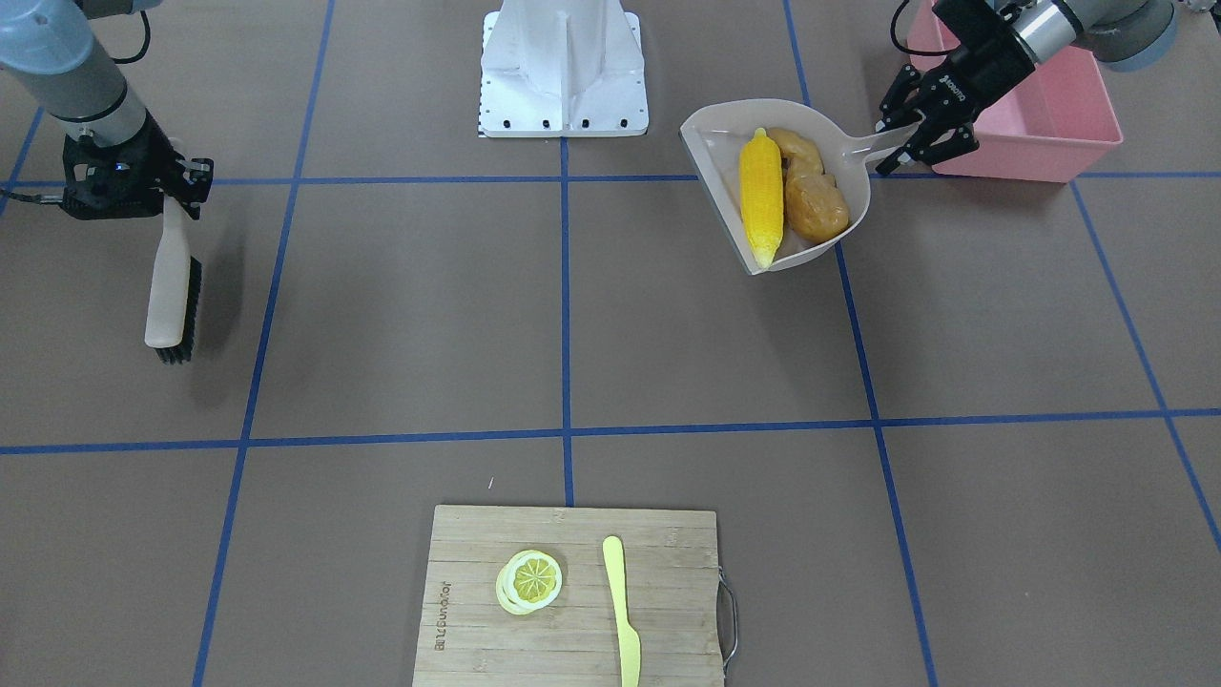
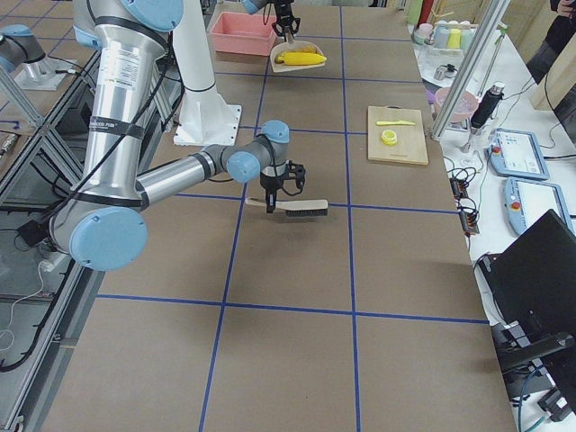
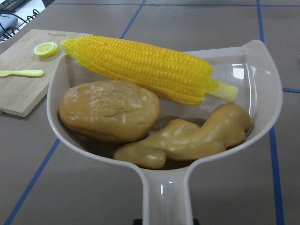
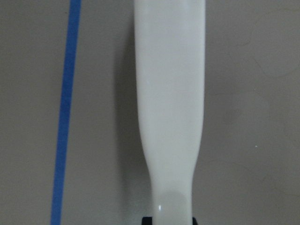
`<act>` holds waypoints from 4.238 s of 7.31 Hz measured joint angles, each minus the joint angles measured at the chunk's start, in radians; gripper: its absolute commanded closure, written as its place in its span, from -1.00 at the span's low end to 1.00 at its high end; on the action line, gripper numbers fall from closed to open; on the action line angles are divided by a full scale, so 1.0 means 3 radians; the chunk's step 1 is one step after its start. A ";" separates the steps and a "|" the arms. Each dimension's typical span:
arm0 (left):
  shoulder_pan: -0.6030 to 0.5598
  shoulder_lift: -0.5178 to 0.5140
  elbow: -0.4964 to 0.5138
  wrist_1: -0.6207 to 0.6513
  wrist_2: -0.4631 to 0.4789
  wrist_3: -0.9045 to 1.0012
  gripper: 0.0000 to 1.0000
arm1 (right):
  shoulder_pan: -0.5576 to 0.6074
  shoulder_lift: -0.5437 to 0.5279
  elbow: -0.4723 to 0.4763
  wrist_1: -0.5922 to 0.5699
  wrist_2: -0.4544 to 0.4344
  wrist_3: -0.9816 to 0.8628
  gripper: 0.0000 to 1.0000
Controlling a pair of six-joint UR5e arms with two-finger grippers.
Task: Sweep and dump trash into bin
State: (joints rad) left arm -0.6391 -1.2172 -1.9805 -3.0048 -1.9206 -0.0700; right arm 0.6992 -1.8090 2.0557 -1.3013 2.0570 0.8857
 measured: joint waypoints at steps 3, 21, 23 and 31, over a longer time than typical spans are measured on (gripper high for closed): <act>-0.0063 0.0417 0.0103 -0.0523 0.0267 -0.0579 1.00 | 0.0039 -0.0195 -0.0220 0.0462 0.0075 0.0093 1.00; -0.2670 0.2864 0.0890 -0.0898 -0.1832 0.1535 1.00 | 0.1531 -0.0128 -0.0221 0.0390 0.0669 -0.0995 -1.00; -0.2870 0.3077 0.0727 -0.0382 -0.1828 0.2292 1.00 | 0.1933 -0.0019 -0.0241 -0.0126 0.0692 -0.1761 -1.00; -0.2925 0.3478 0.0508 0.0621 -0.1559 0.3672 1.00 | 0.2570 -0.0005 -0.0459 -0.0773 0.0816 -0.2630 -1.00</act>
State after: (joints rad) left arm -1.5166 -0.1737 -1.8281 -2.8186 -2.3883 1.0316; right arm 1.4702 -1.8105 1.9180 -1.5333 2.3018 0.0966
